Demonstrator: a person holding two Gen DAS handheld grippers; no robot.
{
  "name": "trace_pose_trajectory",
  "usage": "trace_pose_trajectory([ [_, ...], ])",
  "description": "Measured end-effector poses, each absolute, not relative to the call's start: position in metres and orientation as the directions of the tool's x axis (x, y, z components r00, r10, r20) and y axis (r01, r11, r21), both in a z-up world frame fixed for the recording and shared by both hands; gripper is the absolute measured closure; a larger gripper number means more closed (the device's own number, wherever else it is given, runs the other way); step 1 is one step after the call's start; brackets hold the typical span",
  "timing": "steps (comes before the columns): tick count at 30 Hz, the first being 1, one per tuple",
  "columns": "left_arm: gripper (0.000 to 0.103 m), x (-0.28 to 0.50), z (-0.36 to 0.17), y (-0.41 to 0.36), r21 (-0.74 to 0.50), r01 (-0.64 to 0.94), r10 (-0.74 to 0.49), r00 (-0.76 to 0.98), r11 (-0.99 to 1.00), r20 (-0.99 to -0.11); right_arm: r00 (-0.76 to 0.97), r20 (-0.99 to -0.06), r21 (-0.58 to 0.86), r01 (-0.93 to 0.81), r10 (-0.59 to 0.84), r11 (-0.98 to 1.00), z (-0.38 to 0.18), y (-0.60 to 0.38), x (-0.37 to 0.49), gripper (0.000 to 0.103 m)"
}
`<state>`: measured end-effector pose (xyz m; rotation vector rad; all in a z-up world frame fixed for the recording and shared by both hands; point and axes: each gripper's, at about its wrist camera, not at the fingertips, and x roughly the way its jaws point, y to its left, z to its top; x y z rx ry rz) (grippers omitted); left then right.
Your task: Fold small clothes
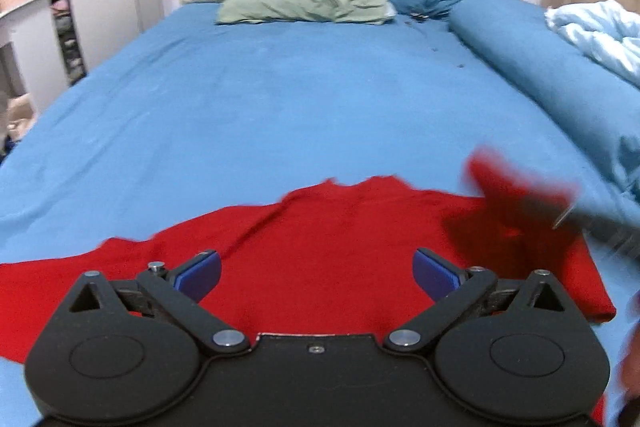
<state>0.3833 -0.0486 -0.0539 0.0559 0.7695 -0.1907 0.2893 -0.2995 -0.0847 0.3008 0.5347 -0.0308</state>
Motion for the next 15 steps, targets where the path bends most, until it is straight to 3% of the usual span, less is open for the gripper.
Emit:
trace_pose_trajectory([
  [4, 0.0, 0.385, -0.074, -0.033, -0.008, 0.18, -0.129, 0.675, 0.984, -0.726, 0.763, -0.643, 0.201, 0.076, 0.073, 0.977, -0.156, -0.25, 0.302, 0.084],
  [8, 0.0, 0.382, -0.084, -0.038, -0.008, 0.214, -0.152, 0.665, 0.977, -0.731, 0.76, -0.647, 0.148, 0.05, 0.058, 0.988, -0.169, -0.238, 0.29, 0.079],
  [9, 0.0, 0.38, -0.085, -0.042, -0.006, 0.231, -0.163, 0.666, 0.973, -0.728, 0.762, -0.645, 0.145, 0.052, 0.055, 0.988, -0.166, -0.239, 0.285, 0.071],
  [10, 0.0, 0.381, -0.087, -0.047, -0.006, 0.248, -0.175, 0.665, 0.969, -0.726, 0.763, -0.645, 0.138, 0.047, 0.054, 0.989, -0.162, -0.242, 0.28, 0.053],
  [12, 0.0, 0.379, -0.091, -0.063, -0.012, 0.296, -0.213, 0.657, 0.955, -0.724, 0.772, -0.634, 0.114, 0.045, 0.038, 0.992, -0.158, -0.243, 0.263, 0.027],
  [13, 0.0, 0.379, -0.092, -0.072, -0.015, 0.322, -0.232, 0.65, 0.947, -0.724, 0.78, -0.626, 0.096, 0.05, 0.021, 0.994, -0.155, -0.249, 0.252, 0.021],
  [15, 0.0, 0.378, -0.095, -0.094, -0.013, 0.379, -0.271, 0.636, 0.925, -0.722, 0.786, -0.617, 0.066, 0.068, -0.013, 0.996, -0.147, -0.259, 0.231, 0.02],
])
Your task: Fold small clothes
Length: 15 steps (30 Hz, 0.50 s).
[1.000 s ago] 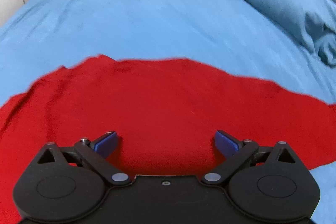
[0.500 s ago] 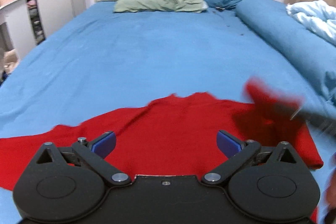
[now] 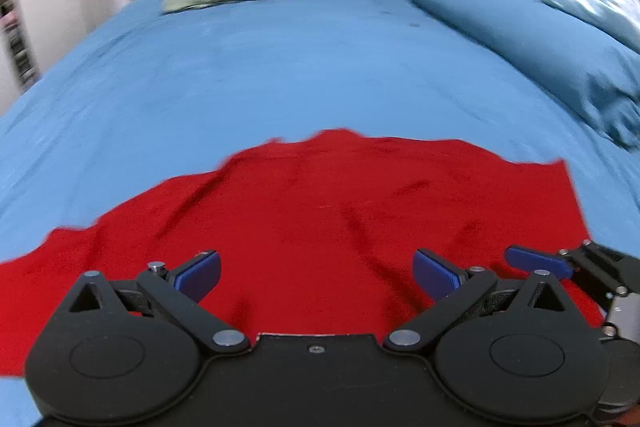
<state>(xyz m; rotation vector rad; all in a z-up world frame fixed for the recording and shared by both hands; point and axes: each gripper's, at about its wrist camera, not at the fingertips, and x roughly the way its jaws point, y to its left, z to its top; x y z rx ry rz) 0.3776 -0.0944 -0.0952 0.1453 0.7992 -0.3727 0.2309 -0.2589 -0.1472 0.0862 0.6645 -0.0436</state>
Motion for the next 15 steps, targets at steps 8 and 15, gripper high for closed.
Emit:
trace_pose_trajectory([
  [8, 0.033, 0.395, -0.136, -0.169, 0.056, 0.524, -0.298, 0.567, 0.85, -0.768, 0.748, -0.63, 0.001, 0.27, -0.209, 0.963, -0.14, -0.318, 0.165, 0.009],
  [15, 0.079, 0.408, -0.145, -0.15, -0.103, 0.44, -0.359, 0.55, 0.892, -0.754, 0.724, -0.645, 0.063, 0.37, -0.245, 0.927, -0.149, -0.343, 0.146, 0.009],
])
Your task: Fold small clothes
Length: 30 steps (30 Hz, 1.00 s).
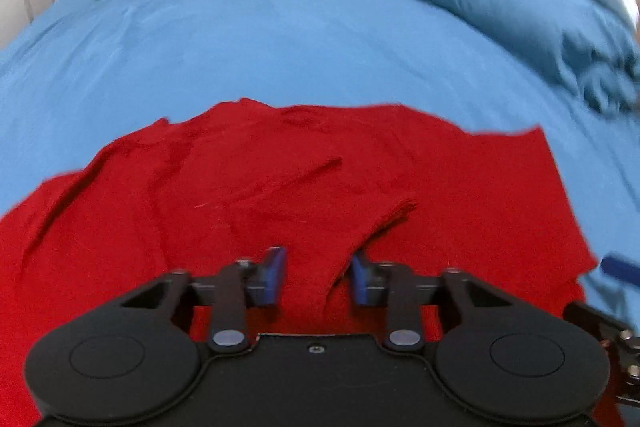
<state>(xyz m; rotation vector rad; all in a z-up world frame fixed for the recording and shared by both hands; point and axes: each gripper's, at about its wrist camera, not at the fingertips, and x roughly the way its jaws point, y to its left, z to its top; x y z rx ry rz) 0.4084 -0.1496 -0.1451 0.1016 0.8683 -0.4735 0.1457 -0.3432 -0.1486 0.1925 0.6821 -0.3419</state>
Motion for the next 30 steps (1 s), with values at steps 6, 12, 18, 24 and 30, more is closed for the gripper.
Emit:
trace_pose_trajectory([
  [6, 0.092, 0.391, -0.146, -0.089, -0.197, 0.291, -0.342, 0.625, 0.936, -0.701, 0.714, -0.648, 0.108, 0.431, -0.266, 0.896, -0.149, -0.358, 0.145, 0.009],
  [12, 0.079, 0.383, -0.163, -0.072, -0.278, 0.259, -0.38, 0.632, 0.925, -0.676, 0.692, -0.675, 0.111, 0.439, -0.256, 0.891, -0.156, -0.363, 0.149, 0.008],
  [18, 0.099, 0.396, -0.16, -0.071, -0.295, 0.248, -0.384, 0.663, 0.923, -0.642, 0.672, -0.692, 0.083, 0.437, -0.264, 0.895, -0.164, -0.363, 0.156, 0.002],
  [24, 0.099, 0.39, -0.117, -0.051, -0.25, 0.248, -0.345, 0.789, 0.936, -0.508, 0.653, -0.697, 0.003, 0.415, -0.296, 0.91, -0.167, -0.358, 0.173, 0.001],
  [30, 0.099, 0.385, -0.11, -0.003, -0.183, 0.185, -0.251, 0.847, 0.966, -0.469, 0.611, -0.727, -0.054, 0.405, -0.314, 0.913, -0.165, -0.355, 0.196, 0.001],
])
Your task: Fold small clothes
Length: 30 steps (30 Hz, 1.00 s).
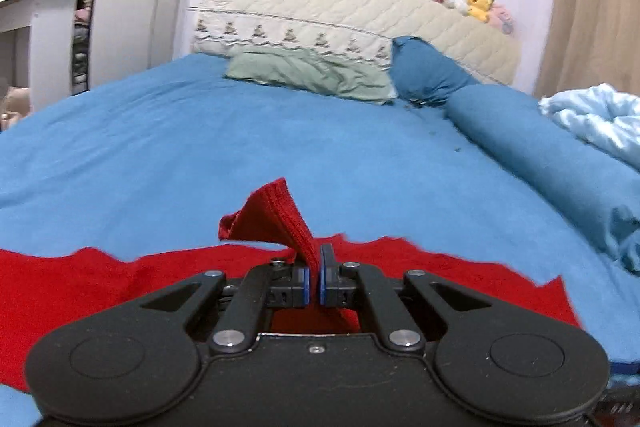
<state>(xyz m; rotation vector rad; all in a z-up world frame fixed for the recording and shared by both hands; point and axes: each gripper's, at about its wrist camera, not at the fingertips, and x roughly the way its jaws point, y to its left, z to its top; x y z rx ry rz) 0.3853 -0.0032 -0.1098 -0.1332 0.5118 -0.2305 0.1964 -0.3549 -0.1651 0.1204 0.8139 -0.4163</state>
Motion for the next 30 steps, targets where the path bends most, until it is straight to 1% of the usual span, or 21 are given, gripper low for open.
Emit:
trace_pose_trajectory([
  [2, 0.099, 0.384, -0.123, 0.008, -0.17, 0.163, -0.227, 0.838, 0.972, -0.496, 0.592, -0.735, -0.086, 0.404, -0.332, 0.911, -0.165, -0.354, 0.202, 0.001],
  [6, 0.099, 0.383, -0.151, 0.022, -0.204, 0.129, -0.223, 0.804, 0.97, -0.551, 0.56, -0.747, -0.102, 0.436, -0.358, 0.894, -0.164, -0.361, 0.201, 0.002],
  [10, 0.099, 0.376, -0.152, 0.036, -0.224, 0.105, -0.212, 0.82, 0.969, -0.532, 0.528, -0.738, -0.139, 0.489, -0.419, 0.861, -0.16, -0.374, 0.195, 0.002],
  [12, 0.096, 0.376, -0.15, 0.041, -0.23, 0.105, -0.213, 0.825, 0.968, -0.523, 0.526, -0.75, -0.109, 0.5, -0.401, 0.859, -0.159, -0.381, 0.191, 0.002],
  [13, 0.092, 0.379, -0.15, 0.042, -0.228, 0.102, -0.213, 0.817, 0.968, -0.536, 0.52, -0.756, -0.102, 0.506, -0.398, 0.856, -0.159, -0.383, 0.19, 0.001],
  [17, 0.087, 0.379, -0.165, 0.047, -0.209, 0.106, -0.216, 0.748, 0.972, -0.627, 0.51, -0.76, -0.114, 0.507, -0.404, 0.854, -0.159, -0.382, 0.186, 0.001],
  [19, 0.085, 0.371, -0.167, 0.054, -0.209, 0.113, -0.222, 0.74, 0.971, -0.635, 0.507, -0.766, -0.107, 0.506, -0.395, 0.856, -0.156, -0.383, 0.184, 0.001],
  [20, 0.076, 0.365, -0.164, 0.058, -0.21, 0.113, -0.223, 0.74, 0.971, -0.634, 0.508, -0.768, -0.103, 0.502, -0.389, 0.859, -0.153, -0.383, 0.182, 0.001],
  [21, 0.071, 0.361, -0.162, 0.061, -0.207, 0.11, -0.219, 0.743, 0.972, -0.633, 0.513, -0.765, -0.106, 0.496, -0.389, 0.862, -0.149, -0.383, 0.181, 0.001],
  [22, 0.061, 0.357, -0.157, 0.064, -0.204, 0.105, -0.212, 0.749, 0.973, -0.628, 0.523, -0.758, -0.113, 0.484, -0.39, 0.868, -0.144, -0.381, 0.178, 0.0],
  [23, 0.057, 0.351, -0.15, 0.068, -0.208, 0.099, -0.208, 0.765, 0.973, -0.61, 0.543, -0.747, -0.109, 0.47, -0.384, 0.876, -0.138, -0.379, 0.178, 0.0],
  [25, 0.057, 0.348, -0.136, 0.07, -0.218, 0.101, -0.212, 0.789, 0.971, -0.577, 0.598, -0.721, -0.07, 0.442, -0.352, 0.894, -0.125, -0.373, 0.178, 0.0],
  [27, 0.057, 0.352, -0.125, 0.065, -0.218, 0.118, -0.224, 0.795, 0.969, -0.563, 0.652, -0.695, -0.02, 0.404, -0.303, 0.915, -0.116, -0.365, 0.185, 0.0],
  [28, 0.054, 0.354, -0.121, 0.06, -0.217, 0.135, -0.237, 0.796, 0.967, -0.558, 0.676, -0.683, 0.001, 0.38, -0.277, 0.925, -0.113, -0.358, 0.191, 0.0],
  [29, 0.042, 0.357, -0.119, 0.053, -0.212, 0.157, -0.251, 0.792, 0.964, -0.557, 0.696, -0.672, 0.019, 0.354, -0.251, 0.935, -0.112, -0.351, 0.198, 0.0],
  [30, 0.036, 0.362, -0.121, 0.045, -0.2, 0.176, -0.26, 0.783, 0.964, -0.566, 0.708, -0.67, 0.032, 0.328, -0.224, 0.944, -0.113, -0.344, 0.205, 0.0],
])
